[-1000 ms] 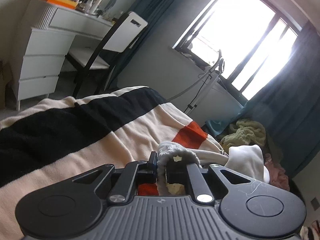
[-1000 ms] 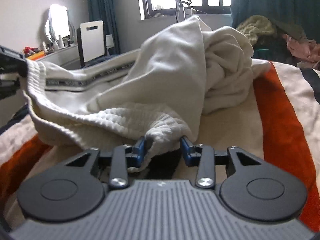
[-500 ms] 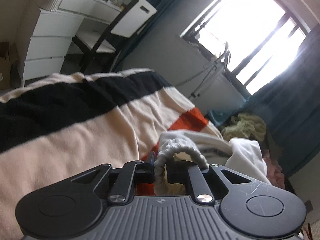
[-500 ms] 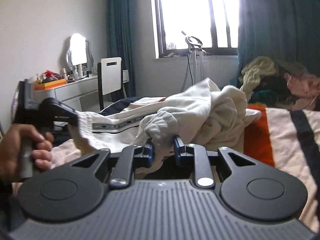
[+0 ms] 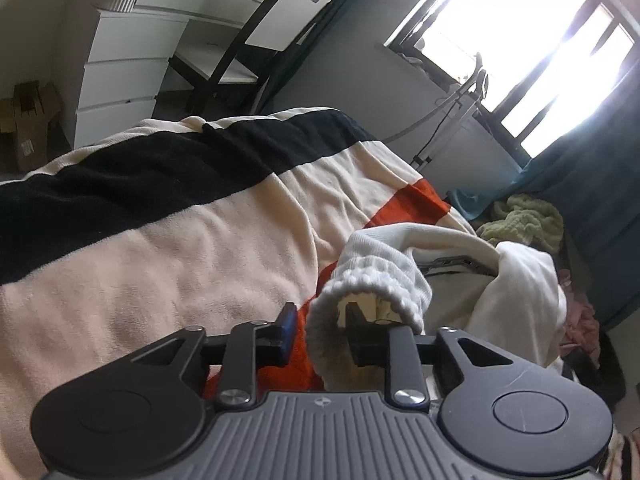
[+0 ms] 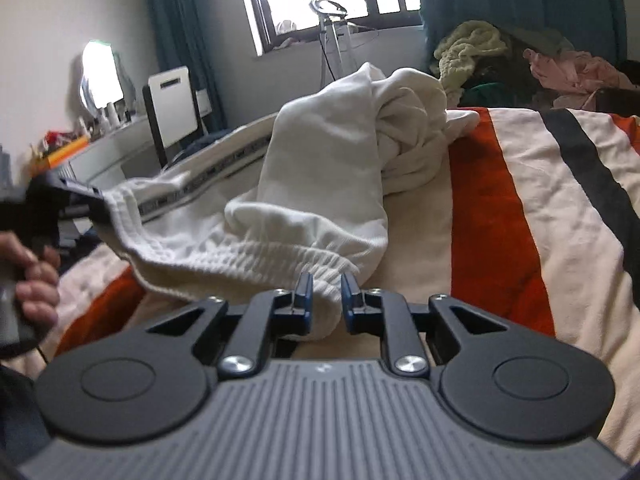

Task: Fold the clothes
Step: 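Grasp the other ribbed cuff with the right gripper while the left gripper holds its cuff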

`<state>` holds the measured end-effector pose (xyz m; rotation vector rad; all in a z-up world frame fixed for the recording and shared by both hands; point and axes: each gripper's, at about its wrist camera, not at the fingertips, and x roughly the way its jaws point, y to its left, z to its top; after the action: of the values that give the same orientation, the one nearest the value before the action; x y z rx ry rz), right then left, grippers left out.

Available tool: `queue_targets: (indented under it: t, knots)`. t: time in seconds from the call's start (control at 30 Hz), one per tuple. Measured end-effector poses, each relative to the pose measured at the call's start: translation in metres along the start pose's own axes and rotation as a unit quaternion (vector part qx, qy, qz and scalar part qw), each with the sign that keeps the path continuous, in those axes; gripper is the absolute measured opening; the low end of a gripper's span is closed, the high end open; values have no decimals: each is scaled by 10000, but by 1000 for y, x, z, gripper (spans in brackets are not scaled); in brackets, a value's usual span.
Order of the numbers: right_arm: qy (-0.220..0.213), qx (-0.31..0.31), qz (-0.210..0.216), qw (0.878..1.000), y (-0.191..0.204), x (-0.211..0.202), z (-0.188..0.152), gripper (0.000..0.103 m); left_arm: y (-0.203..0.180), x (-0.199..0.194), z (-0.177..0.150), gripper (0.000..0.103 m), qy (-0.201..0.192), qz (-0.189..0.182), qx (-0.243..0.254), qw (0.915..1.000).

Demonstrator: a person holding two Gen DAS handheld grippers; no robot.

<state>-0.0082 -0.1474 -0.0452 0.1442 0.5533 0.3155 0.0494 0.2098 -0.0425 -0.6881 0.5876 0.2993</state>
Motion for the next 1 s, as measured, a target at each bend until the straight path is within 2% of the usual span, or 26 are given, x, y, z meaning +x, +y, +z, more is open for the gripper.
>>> queue_targets:
  t: [0.17, 0.4, 0.6, 0.73, 0.77, 0.87, 0.9, 0.93, 0.97, 1.0]
  knots:
    - [67, -39, 53, 10000, 2, -1, -4, 17, 1, -6, -2, 37, 11, 70, 30, 10000]
    - [-82, 130, 205, 9997, 1, -10, -1, 17, 2, -29, -5, 41, -79, -4, 156, 9998]
    - [-260, 430, 406, 9979, -5, -21, 4, 17, 2, -61, -7, 48, -315, -399, 276, 9983]
    - [-256, 534, 453, 9972, -5, -22, 5, 19, -1, -57, -7, 53, -160, -703, 259, 9971]
    - [-251, 546, 449, 9972, -5, -22, 5, 19, -3, -53, -7, 57, -75, -768, 229, 9968]
    - [-259, 580, 367, 9973, -5, -19, 6, 21, -10, -37, -9, 59, 53, -866, 206, 9960]
    - [-265, 600, 344, 9973, -6, -18, 6, 29, -12, -29, -9, 60, 127, -878, 217, 9958]
    - [-270, 620, 320, 9972, -6, -17, 7, 44, -14, -22, -8, 61, 204, -887, 230, 9956]
    - [-275, 641, 297, 9971, -7, -16, 7, 55, -16, -14, -8, 63, 281, -897, 243, 9953]
    - [-281, 661, 273, 9970, -7, -15, 7, 75, -17, -8, -7, 65, 317, -841, 262, 9956]
